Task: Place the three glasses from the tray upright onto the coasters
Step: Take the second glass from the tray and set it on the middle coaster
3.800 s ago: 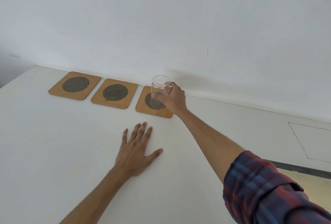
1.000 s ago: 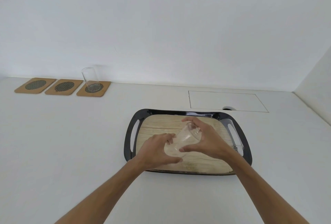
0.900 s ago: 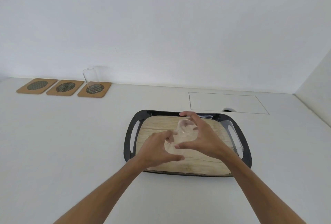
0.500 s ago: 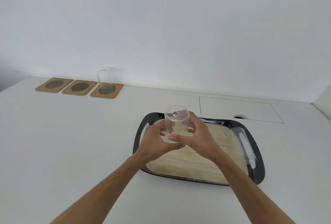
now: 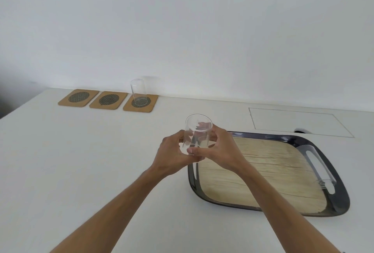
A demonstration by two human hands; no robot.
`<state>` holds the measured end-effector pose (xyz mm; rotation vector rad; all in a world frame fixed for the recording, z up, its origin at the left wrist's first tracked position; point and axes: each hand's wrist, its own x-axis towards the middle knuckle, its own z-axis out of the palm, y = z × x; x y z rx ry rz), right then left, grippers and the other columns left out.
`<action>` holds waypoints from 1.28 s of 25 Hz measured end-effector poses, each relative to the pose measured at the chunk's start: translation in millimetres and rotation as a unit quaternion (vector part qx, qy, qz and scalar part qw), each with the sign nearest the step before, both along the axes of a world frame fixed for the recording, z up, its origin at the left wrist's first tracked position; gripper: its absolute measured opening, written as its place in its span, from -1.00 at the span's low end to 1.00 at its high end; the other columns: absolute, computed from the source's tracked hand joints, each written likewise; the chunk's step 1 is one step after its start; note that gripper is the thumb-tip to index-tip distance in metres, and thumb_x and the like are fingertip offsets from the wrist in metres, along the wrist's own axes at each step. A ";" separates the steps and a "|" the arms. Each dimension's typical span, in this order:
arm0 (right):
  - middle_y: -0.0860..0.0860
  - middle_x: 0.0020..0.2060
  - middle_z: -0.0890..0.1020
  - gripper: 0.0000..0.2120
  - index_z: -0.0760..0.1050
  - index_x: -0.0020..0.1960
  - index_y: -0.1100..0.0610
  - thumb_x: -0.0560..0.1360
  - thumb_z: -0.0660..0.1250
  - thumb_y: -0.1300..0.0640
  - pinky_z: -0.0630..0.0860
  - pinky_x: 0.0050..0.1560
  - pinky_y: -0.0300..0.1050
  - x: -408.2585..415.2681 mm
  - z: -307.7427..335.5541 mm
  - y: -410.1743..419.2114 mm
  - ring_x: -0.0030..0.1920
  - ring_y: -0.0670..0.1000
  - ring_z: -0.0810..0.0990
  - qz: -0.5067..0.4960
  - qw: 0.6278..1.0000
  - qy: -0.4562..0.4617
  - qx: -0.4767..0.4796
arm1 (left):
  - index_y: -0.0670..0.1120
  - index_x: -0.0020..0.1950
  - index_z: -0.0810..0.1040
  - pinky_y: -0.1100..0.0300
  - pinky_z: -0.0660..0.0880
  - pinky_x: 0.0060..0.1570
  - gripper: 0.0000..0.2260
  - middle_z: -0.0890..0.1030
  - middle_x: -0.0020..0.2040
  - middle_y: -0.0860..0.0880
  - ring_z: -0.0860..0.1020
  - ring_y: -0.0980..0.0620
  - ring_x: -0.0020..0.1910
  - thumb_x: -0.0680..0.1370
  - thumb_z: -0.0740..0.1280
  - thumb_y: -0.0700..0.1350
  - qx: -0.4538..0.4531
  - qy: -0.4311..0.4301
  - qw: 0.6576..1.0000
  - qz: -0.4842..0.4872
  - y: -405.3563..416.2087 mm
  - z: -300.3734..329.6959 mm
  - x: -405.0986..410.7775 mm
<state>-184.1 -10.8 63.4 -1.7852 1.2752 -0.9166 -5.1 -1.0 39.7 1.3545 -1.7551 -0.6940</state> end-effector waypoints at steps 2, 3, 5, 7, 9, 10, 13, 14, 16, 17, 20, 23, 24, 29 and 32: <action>-0.16 0.04 0.72 -0.26 0.53 0.26 -0.10 0.13 0.64 -0.21 0.64 0.14 0.00 30.1 -4.6 -8.9 0.10 -0.16 0.67 -0.009 1.000 -0.006 0.006 | 0.16 0.07 0.50 0.46 0.40 -0.14 -0.49 0.63 -0.06 0.24 0.56 0.30 -0.03 0.21 0.58 0.20 0.027 -0.004 1.000 0.004 -8.1 -6.5 29.0; -0.15 0.05 0.72 -0.25 0.53 0.27 -0.09 0.13 0.64 -0.21 0.64 0.14 0.03 40.6 -6.0 -12.2 0.11 -0.14 0.67 -0.014 1.000 -0.010 0.008 | 0.11 0.14 0.49 0.43 0.40 -0.12 -0.43 0.61 0.01 0.22 0.55 0.29 0.00 0.22 0.58 0.20 0.040 -0.010 0.999 0.001 -10.9 -8.8 38.9; -0.12 0.07 0.71 -0.24 0.53 0.27 -0.06 0.13 0.64 -0.20 0.63 0.15 0.06 65.6 -8.4 -21.0 0.13 -0.10 0.67 -0.018 1.000 -0.012 0.009 | 0.06 0.28 0.43 0.36 0.41 -0.03 -0.30 0.58 0.12 0.18 0.52 0.24 0.08 0.22 0.58 0.19 0.068 -0.015 0.998 -0.006 -15.7 -15.1 65.2; -0.13 0.08 0.70 -0.27 0.53 0.26 -0.06 0.14 0.65 -0.18 0.63 0.17 0.07 93.0 -12.0 -32.1 0.14 -0.11 0.66 -0.026 0.999 -0.016 0.010 | 0.03 0.39 0.36 0.25 0.40 0.10 -0.22 0.54 0.23 0.12 0.49 0.14 0.17 0.26 0.57 0.18 0.085 -0.036 0.996 0.001 -18.3 -25.2 98.5; -0.15 0.08 0.69 -0.29 0.53 0.25 -0.07 0.16 0.65 -0.16 0.62 0.18 0.06 119.2 -15.2 -42.7 0.15 -0.14 0.65 -0.028 0.999 -0.022 0.014 | 0.03 0.45 0.29 0.15 0.37 0.23 -0.24 0.47 0.34 0.08 0.43 0.08 0.28 0.34 0.51 0.19 0.086 -0.089 0.992 0.024 -18.1 -39.3 135.6; -0.16 0.08 0.69 -0.30 0.53 0.24 -0.08 0.16 0.65 -0.17 0.61 0.19 0.06 131.6 -16.9 -48.0 0.15 -0.15 0.64 -0.029 0.999 -0.022 0.015 | 0.03 0.46 0.27 0.10 0.36 0.29 -0.26 0.43 0.40 0.06 0.40 0.05 0.34 0.38 0.47 0.21 0.075 -0.132 0.988 0.036 -17.4 -46.9 154.5; -0.18 0.06 0.69 -0.33 0.53 0.21 -0.12 0.15 0.66 -0.15 0.60 0.22 0.06 169.8 -21.8 -67.7 0.15 -0.16 0.63 -0.029 0.999 -0.024 0.023 | -0.01 0.50 0.25 0.04 0.21 0.43 -0.30 0.31 0.52 -0.02 0.26 -0.01 0.49 0.47 0.26 0.33 0.035 -0.275 0.959 0.060 -20.0 -69.3 215.1; -0.19 0.05 0.68 -0.35 0.53 0.19 -0.15 0.15 0.66 -0.13 0.59 0.23 0.04 181.9 -22.7 -75.1 0.16 -0.17 0.63 -0.028 0.999 -0.024 0.024 | -0.03 0.51 0.24 0.02 0.15 0.47 -0.26 0.25 0.55 -0.04 0.20 -0.02 0.52 0.47 0.16 0.39 0.041 -0.308 0.948 0.065 -22.1 -75.3 234.0; -0.22 0.03 0.67 -0.39 0.51 0.14 -0.22 0.16 0.67 -0.11 0.57 0.24 -0.04 205.1 -23.1 -91.3 0.15 -0.16 0.64 -0.023 0.999 -0.021 0.024 | -0.04 0.54 0.19 -0.04 0.05 0.51 -0.16 0.11 0.60 -0.04 0.10 -0.04 0.56 0.43 -0.06 0.48 0.060 -0.345 0.933 0.075 -29.7 -85.6 268.6; -0.23 0.02 0.67 -0.40 0.51 0.14 -0.21 0.17 0.68 -0.09 0.56 0.22 -0.07 216.0 -23.2 -99.7 0.14 -0.16 0.64 -0.022 0.999 -0.021 0.024 | -0.03 0.55 0.16 -0.07 0.01 0.51 -0.12 0.05 0.61 -0.02 0.05 -0.04 0.57 0.41 -0.14 0.50 0.068 -0.355 0.929 0.080 -34.5 -90.4 284.2; -0.17 0.05 0.68 -0.33 0.53 0.21 -0.06 0.17 0.68 -0.09 0.56 0.20 -0.06 247.4 -27.8 -128.4 0.12 -0.13 0.66 -0.026 0.999 -0.021 0.023 | -0.03 0.57 0.09 -0.12 -0.05 0.52 -0.10 0.00 0.62 0.01 -0.04 -0.02 0.58 0.40 -0.22 0.50 0.086 -0.367 0.921 0.101 -56.3 -102.1 325.4; -0.04 0.10 0.70 -0.30 0.54 0.25 0.02 0.18 0.68 -0.10 0.55 0.27 0.03 274.4 -33.7 -156.2 0.17 -0.04 0.65 -0.026 0.999 -0.016 0.030 | -0.03 0.58 0.06 -0.13 -0.09 0.52 -0.12 0.00 0.62 0.02 -0.07 0.00 0.58 0.41 -0.20 0.48 0.101 -0.369 0.917 0.113 -75.4 -109.2 352.4; -0.03 0.11 0.70 -0.29 0.54 0.26 0.02 0.18 0.68 -0.09 0.54 0.29 0.04 281.9 -35.4 -164.4 0.19 -0.02 0.64 -0.024 0.999 -0.015 0.031 | -0.03 0.58 0.05 -0.13 -0.10 0.52 -0.12 -0.01 0.62 0.02 -0.08 0.00 0.58 0.41 -0.21 0.48 0.104 -0.370 0.916 0.114 -80.8 -110.9 358.8; -0.13 0.07 0.70 -0.35 0.54 0.24 -0.01 0.20 0.68 -0.03 0.57 0.25 -0.01 312.5 -43.6 -201.1 0.14 -0.09 0.66 -0.005 0.999 -0.019 0.038 | 0.02 0.59 -0.01 -0.16 -0.14 0.52 -0.12 -0.07 0.62 0.05 -0.12 0.02 0.58 0.39 -0.19 0.49 0.130 -0.352 0.921 0.105 -106.0 -115.6 383.2; -0.17 0.07 0.68 -0.37 0.52 0.22 -0.03 0.21 0.68 -0.01 0.56 0.22 -0.08 327.1 -49.8 -220.2 0.13 -0.15 0.65 0.003 0.999 -0.014 0.043 | 0.10 0.59 -0.05 -0.20 -0.18 0.50 -0.14 -0.09 0.62 0.09 -0.13 0.04 0.58 0.39 -0.21 0.52 0.117 -0.366 0.919 0.088 -115.6 -120.4 393.2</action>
